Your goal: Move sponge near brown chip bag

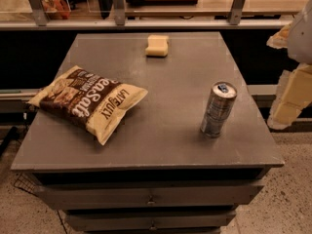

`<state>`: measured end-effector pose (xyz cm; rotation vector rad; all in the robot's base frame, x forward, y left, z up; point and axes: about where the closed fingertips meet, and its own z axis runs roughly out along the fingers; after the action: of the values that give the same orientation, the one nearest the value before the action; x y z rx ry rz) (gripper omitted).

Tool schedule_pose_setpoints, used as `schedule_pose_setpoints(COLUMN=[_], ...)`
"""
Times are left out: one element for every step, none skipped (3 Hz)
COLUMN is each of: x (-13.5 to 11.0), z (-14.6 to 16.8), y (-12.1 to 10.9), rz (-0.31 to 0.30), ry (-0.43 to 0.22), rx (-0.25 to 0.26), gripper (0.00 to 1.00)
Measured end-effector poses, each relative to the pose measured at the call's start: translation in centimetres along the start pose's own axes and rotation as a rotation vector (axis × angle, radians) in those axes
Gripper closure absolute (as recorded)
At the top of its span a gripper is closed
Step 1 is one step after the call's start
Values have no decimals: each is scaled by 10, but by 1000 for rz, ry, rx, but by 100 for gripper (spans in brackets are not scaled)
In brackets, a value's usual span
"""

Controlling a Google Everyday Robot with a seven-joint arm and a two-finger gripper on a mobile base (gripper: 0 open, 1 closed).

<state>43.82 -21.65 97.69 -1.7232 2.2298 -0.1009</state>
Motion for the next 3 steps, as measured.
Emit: schedule_pose_setpoints(x=[0,-30,-83], z=[0,14,33], y=[0,-25,-67], rz=[0,16,75], ry=[0,-62,-171], rx=[0,15,34], gripper=[0,0,0])
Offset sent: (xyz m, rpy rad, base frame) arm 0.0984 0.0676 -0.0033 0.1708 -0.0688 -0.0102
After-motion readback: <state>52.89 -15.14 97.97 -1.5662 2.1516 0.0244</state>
